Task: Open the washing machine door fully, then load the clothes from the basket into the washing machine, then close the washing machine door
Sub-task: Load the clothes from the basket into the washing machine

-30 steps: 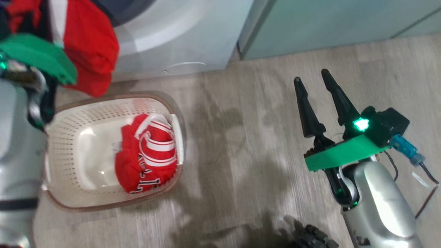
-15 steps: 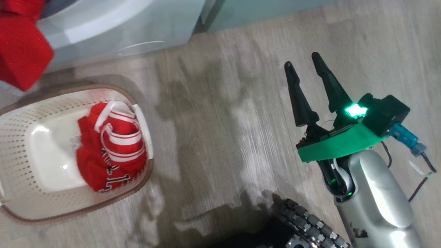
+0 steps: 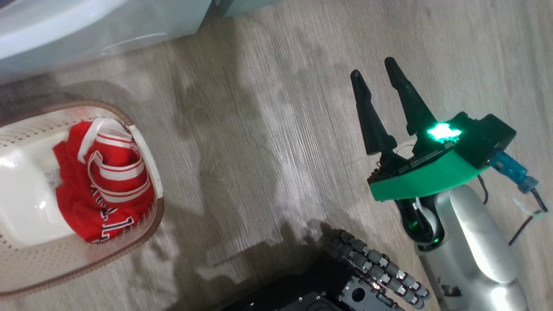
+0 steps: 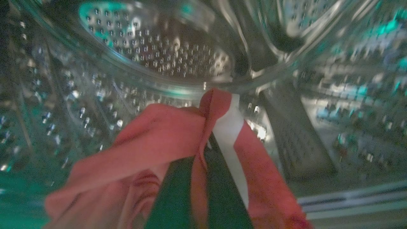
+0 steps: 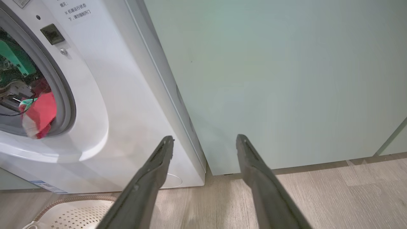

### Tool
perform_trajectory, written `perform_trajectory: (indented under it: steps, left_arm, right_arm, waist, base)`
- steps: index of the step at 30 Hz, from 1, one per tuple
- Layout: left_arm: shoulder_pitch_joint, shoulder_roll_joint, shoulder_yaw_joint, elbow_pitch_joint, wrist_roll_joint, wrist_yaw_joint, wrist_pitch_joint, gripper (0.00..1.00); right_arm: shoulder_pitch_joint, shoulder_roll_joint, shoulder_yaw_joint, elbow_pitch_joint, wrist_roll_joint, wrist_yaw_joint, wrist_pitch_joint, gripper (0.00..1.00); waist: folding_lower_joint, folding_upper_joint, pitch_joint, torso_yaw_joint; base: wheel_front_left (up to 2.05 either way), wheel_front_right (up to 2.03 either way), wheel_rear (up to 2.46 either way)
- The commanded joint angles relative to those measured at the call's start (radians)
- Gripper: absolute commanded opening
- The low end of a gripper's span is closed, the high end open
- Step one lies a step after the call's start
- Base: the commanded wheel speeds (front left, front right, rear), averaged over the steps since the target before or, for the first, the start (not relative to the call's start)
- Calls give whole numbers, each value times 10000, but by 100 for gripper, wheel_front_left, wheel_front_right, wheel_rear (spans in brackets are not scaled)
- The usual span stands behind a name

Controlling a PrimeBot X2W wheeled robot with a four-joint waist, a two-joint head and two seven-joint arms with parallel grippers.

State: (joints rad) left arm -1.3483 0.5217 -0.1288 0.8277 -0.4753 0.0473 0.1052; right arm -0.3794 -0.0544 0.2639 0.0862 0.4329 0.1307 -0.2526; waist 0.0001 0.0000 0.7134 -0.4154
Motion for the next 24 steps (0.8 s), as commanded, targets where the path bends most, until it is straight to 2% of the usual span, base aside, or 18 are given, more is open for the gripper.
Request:
perform_trajectory:
  steps: [1,8,15,20,21,22,23,24]
  left_arm:
    - [-526,572,240,-391,18,-25,-375,0]
    - [-1115,785,258,-459,309,-159,-2321,0]
    - [-610,747,18,732,277,-355,-2071,0]
    - [-594,783,-301,1031,447,-493,-1857,0]
    - [-602,785,-372,1068,498,-496,-1832,7]
    - [-618,777,-396,1106,506,-482,-1827,51]
    - [-623,791,-464,1123,573,-458,-1858,100]
    - [-621,801,-523,1138,634,-423,-1885,100]
  right_arm:
    - [126,42,173,-364,115,0,-91,100]
    - [124,42,283,-493,245,0,-91,100]
    - [54,42,365,-485,364,0,-91,100]
    - [-31,42,381,-467,381,0,-91,100]
    - [-37,42,382,-460,384,0,-91,100]
    - [-42,42,386,-446,390,0,-91,100]
    - [-49,42,393,-433,400,0,-91,100]
    - [-56,42,400,-424,410,0,-91,100]
  waist:
    - [-1,0,145,-77]
    - [-1,0,427,-124]
    - [-1,0,513,-65]
    - [-1,0,514,-31]
    - [-1,0,503,-20]
    - [-1,0,494,-12]
    - [-1,0,482,-7]
    - [-1,0,470,-4]
  base:
    - [0,0,0]
    - [0,0,0]
    - [0,0,0]
    - [0,0,0]
    - [0,0,0]
    - [0,0,0]
    - [0,0,0]
    - [0,0,0]
